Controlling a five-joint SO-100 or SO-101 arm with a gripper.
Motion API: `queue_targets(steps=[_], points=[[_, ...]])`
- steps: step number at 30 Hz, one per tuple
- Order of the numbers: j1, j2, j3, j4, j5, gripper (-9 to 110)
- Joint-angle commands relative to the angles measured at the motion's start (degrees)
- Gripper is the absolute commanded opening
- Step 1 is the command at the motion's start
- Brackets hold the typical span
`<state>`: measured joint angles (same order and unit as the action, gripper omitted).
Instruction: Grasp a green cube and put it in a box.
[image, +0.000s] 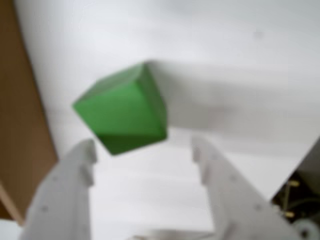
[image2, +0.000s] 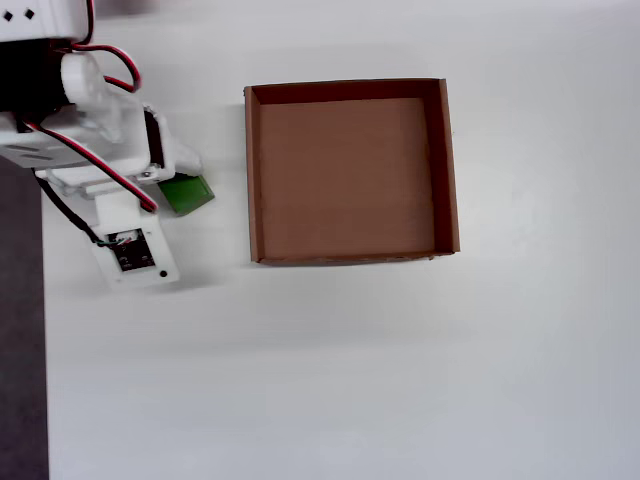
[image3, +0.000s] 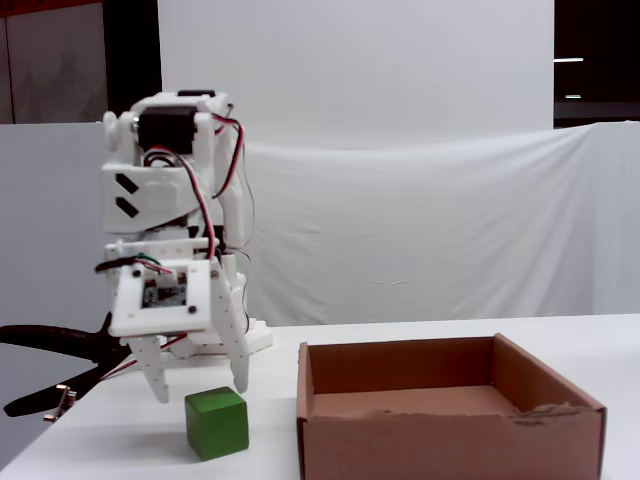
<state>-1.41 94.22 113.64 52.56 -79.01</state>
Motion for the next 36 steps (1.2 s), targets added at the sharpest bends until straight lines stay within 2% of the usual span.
queue_targets(steps=[1,14,24,36], points=[[-1.05,0.18,-2.81,0.18,-2.11,27],[-3.69,-5.71,-5.71,-1.23,-3.34,27],[-4.31,-5.63,-6.50,-0.88,-11.60,27],[-4.57,-6.06,-5.98,-3.52,-11.60,27]])
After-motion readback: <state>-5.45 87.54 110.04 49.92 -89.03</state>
